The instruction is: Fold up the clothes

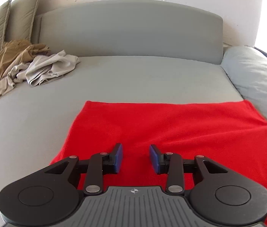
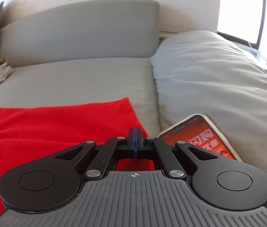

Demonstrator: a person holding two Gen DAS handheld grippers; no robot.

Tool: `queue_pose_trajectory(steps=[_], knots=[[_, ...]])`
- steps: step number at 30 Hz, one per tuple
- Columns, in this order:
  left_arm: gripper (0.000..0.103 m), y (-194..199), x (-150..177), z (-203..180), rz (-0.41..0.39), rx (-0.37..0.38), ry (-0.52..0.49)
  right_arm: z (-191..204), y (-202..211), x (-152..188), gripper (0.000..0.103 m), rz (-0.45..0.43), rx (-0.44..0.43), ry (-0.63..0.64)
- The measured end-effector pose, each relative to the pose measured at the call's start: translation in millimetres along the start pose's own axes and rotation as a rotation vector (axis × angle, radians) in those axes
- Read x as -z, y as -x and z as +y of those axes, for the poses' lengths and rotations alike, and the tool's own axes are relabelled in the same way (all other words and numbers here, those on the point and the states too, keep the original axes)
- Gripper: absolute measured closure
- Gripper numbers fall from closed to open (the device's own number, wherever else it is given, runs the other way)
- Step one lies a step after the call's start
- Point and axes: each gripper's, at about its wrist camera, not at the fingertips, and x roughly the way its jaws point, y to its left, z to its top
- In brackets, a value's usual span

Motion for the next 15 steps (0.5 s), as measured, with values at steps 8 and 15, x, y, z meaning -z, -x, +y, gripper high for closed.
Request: queue_pose_trajectory(steps=[8, 15], knots=[[0.066, -55, -49, 12, 0.050, 0.113, 0.131, -7, -18, -40, 0.093, 0.042, -0.271, -0.294], [0.088, -119, -43, 81, 0.052, 0.253, 0.509, -2, -111, -21, 0.103, 0.311, -0.686, -0.558]])
